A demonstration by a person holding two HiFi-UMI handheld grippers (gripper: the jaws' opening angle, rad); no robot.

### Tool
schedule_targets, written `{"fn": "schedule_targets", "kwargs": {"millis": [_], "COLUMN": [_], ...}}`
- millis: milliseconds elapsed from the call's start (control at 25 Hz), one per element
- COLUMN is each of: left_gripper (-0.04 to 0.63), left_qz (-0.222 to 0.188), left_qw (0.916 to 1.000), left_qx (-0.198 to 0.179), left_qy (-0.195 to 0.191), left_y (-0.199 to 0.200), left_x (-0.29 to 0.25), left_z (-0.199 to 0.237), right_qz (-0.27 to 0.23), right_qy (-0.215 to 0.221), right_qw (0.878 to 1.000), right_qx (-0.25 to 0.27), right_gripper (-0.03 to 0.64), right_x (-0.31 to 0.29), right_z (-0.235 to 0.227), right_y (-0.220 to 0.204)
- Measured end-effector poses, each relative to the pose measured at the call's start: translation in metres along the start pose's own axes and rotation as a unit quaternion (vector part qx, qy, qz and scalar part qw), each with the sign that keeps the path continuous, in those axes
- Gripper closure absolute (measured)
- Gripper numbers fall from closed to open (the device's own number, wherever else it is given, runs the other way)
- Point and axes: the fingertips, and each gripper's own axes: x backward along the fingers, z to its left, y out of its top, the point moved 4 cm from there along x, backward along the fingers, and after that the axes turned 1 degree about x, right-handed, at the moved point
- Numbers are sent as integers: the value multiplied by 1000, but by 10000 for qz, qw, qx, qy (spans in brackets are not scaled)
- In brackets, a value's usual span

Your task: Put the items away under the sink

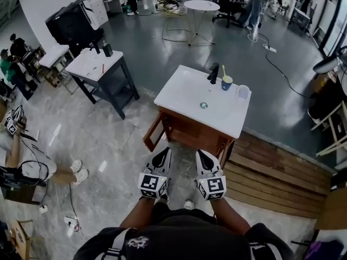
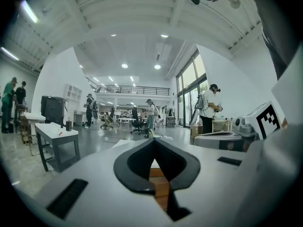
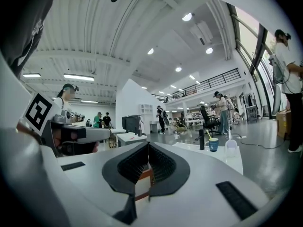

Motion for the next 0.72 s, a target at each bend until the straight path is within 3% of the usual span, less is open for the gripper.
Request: {"fn": "schedule_targets", "kwargs": {"millis": [400, 720], "left_gripper": [592, 592], "left_qz": [-96, -27], "left_qw": [9977, 9897], "left_qx": [53, 3], "left_qy": [-674, -1435], "left_y": [8, 10], "left_x": [-83, -142], "left_z": [80, 133], "right_qz": [35, 85], "right_qy": [-638, -1437], "right_qw": [9979, 9896], "right_qx": [41, -77], "right_gripper": [594, 594], "right_x": [-98, -161], "right_z": [-15, -28], "right_y": [9, 12]}}
